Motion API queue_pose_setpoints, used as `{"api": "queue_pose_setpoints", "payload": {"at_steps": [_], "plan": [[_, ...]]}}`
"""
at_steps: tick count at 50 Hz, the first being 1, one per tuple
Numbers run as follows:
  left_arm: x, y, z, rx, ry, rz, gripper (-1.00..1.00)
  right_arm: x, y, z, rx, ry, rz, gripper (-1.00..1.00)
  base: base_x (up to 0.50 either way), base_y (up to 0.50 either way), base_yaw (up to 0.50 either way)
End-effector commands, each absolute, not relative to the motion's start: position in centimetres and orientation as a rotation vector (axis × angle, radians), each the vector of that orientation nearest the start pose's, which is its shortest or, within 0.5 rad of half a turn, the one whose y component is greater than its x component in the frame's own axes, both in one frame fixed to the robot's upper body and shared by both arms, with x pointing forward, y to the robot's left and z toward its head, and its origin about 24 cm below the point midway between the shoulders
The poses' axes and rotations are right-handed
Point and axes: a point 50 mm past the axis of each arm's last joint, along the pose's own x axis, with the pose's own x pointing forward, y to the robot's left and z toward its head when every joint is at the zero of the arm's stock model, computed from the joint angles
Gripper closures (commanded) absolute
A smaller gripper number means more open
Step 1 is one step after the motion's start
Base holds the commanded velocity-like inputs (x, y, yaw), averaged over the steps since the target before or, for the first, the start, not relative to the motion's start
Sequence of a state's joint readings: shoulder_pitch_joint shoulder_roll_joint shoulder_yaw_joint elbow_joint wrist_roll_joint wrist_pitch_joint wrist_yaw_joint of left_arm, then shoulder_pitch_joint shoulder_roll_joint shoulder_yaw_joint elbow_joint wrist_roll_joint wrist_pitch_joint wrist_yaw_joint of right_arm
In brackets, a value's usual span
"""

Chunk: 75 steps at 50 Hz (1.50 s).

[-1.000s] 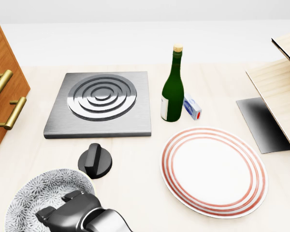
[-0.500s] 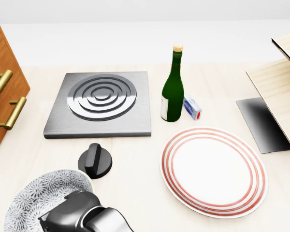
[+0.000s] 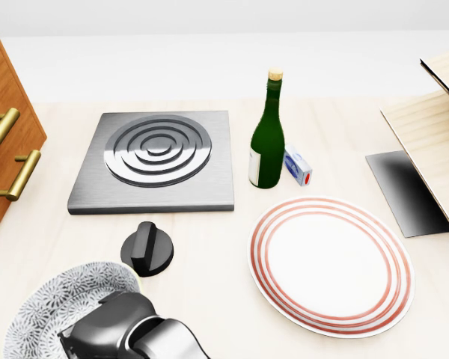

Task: Pick up the akita bowl and put it on the plate.

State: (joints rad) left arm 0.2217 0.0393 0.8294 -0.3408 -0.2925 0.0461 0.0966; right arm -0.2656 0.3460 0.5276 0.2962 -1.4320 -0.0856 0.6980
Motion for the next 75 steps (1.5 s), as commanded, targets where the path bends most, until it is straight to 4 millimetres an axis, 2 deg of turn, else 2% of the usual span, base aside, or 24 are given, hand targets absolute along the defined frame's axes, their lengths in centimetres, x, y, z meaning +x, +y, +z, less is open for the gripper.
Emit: {"api": "queue_pose_setpoints", "payload": {"at_steps": [1, 39, 60, 75], "plan": [[11.9, 34.1, 9.2, -0.029, -0.210, 0.912, -1.00, 23.0, 7.3, 5.9, -1.392, -0.156, 1.114, 1.00, 0.00, 0.00, 0.00], [12.1, 34.1, 8.7, -0.028, -0.211, 0.914, -1.00, 24.0, 6.7, 8.8, -1.383, -0.241, 1.006, 1.00, 0.00, 0.00, 0.00], [11.9, 34.2, 8.8, -0.032, -0.214, 0.914, -1.00, 25.0, 5.6, 12.5, -1.355, -0.349, 0.871, 1.00, 0.00, 0.00, 0.00], [11.8, 34.2, 8.8, -0.031, -0.214, 0.916, -1.00, 26.0, 4.2, 12.9, -1.346, -0.333, 0.830, 1.00, 0.00, 0.00, 0.00]]}}
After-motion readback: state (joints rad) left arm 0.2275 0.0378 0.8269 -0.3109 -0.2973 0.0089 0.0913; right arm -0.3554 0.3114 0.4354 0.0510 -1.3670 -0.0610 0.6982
